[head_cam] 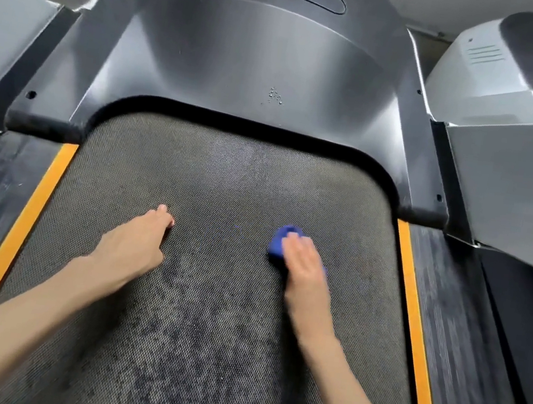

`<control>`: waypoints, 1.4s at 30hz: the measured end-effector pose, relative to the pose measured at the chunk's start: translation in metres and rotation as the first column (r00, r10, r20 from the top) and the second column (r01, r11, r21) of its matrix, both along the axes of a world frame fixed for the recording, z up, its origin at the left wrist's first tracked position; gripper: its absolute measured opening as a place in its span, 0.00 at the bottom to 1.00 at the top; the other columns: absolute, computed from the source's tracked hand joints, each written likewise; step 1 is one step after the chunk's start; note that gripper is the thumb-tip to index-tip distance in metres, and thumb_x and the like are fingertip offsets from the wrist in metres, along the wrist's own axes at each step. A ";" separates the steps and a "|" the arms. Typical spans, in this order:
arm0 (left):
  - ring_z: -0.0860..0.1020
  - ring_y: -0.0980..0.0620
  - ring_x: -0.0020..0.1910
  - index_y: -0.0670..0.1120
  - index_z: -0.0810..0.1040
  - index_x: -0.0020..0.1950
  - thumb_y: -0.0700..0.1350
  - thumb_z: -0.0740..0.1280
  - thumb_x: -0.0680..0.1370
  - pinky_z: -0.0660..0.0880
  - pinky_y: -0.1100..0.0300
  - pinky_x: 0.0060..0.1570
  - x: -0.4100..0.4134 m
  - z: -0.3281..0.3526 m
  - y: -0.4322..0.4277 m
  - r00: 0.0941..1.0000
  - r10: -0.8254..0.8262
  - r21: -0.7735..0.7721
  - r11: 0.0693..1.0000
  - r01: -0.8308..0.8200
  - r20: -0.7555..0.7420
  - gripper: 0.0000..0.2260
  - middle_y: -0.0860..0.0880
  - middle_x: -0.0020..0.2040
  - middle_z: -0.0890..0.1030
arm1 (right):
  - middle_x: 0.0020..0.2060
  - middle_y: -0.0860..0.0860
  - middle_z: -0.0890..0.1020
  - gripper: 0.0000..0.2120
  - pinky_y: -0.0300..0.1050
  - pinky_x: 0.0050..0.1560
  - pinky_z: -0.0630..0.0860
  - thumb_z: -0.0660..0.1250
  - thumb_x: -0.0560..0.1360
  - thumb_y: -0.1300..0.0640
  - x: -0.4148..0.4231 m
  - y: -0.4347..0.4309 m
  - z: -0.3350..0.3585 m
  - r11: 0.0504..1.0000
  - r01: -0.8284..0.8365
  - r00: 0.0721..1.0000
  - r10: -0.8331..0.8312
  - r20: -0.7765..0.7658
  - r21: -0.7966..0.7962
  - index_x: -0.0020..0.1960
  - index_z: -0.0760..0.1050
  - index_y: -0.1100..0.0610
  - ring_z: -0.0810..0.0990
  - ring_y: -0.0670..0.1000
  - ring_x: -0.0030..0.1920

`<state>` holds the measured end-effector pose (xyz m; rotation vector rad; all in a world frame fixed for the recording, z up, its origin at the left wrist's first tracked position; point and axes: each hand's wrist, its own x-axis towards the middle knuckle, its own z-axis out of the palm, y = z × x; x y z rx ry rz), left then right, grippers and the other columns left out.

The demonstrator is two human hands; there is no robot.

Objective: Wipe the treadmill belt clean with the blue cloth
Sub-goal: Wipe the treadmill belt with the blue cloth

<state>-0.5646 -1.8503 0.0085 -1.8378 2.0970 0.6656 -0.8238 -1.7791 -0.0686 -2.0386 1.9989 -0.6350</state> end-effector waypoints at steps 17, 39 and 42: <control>0.60 0.46 0.73 0.49 0.55 0.75 0.33 0.59 0.73 0.62 0.54 0.66 0.008 0.003 -0.001 0.998 0.013 0.005 1.000 -0.012 -0.068 0.32 0.48 0.76 0.56 | 0.65 0.55 0.74 0.25 0.38 0.73 0.53 0.55 0.70 0.67 0.039 0.000 -0.004 0.994 -0.109 0.993 0.109 0.041 0.003 0.66 0.72 0.62 0.66 0.55 0.69; 0.73 0.39 0.63 0.37 0.71 0.64 0.41 0.56 0.74 0.70 0.47 0.62 -0.006 -0.039 0.010 0.946 -0.014 -0.402 0.907 -0.124 -0.323 0.19 0.38 0.64 0.73 | 0.64 0.49 0.75 0.16 0.35 0.68 0.57 0.57 0.79 0.64 0.065 -0.044 0.029 0.926 0.341 0.745 -0.371 0.554 0.161 0.65 0.73 0.57 0.68 0.47 0.68; 0.72 0.38 0.64 0.34 0.72 0.64 0.48 0.53 0.74 0.70 0.43 0.62 -0.050 -0.055 0.025 0.968 -0.138 -0.457 0.889 0.029 -0.208 0.25 0.36 0.65 0.72 | 0.68 0.54 0.70 0.18 0.39 0.71 0.52 0.59 0.78 0.65 0.046 -0.042 0.013 0.943 0.314 0.860 -0.332 0.387 0.112 0.67 0.71 0.61 0.62 0.50 0.72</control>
